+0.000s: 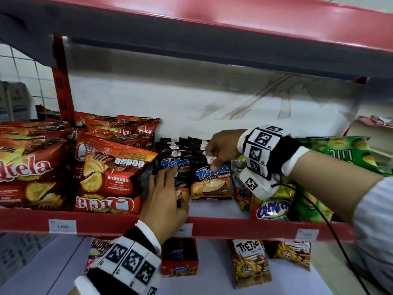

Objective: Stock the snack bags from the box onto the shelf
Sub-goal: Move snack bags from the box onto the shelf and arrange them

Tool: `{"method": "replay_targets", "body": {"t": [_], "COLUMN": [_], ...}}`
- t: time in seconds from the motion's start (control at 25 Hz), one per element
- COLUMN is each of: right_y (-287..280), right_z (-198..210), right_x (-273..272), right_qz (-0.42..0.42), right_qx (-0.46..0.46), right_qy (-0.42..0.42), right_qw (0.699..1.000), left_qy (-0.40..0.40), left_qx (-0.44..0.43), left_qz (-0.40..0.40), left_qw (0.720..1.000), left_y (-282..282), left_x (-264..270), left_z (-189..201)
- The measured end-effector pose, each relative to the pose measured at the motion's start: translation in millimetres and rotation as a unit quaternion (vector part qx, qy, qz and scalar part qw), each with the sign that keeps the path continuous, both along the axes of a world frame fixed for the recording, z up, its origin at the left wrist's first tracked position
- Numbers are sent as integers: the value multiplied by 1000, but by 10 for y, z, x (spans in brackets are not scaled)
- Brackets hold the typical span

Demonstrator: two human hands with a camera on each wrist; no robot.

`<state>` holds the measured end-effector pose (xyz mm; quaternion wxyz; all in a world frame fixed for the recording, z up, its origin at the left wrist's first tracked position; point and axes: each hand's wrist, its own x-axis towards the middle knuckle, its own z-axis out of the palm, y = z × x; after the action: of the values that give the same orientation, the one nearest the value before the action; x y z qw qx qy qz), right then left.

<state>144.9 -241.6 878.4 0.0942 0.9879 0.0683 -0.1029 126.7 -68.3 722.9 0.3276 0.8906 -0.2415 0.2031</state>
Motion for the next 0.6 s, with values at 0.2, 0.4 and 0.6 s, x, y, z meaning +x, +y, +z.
{"method": "replay_targets", "body": {"t": [0.2, 0.4, 0.6], "right_y": [-23, -42, -6], "right_z": [-149, -244, -364], "right_x": [83, 144, 198], "right_qz": [-9, -19, 2], "right_qx": [-54, -38, -33], "right_qy": [-8, -27, -56], "right_qw": [998, 999, 998], "left_qy": [-3, 48, 71], "left_qx": [15, -17, 107], "left_qz": [43, -4, 47], "left_qw": [999, 999, 991], "left_y": [-158, -164, -190], "left_x": [125, 282, 313], "left_z": [182, 152, 83]}}
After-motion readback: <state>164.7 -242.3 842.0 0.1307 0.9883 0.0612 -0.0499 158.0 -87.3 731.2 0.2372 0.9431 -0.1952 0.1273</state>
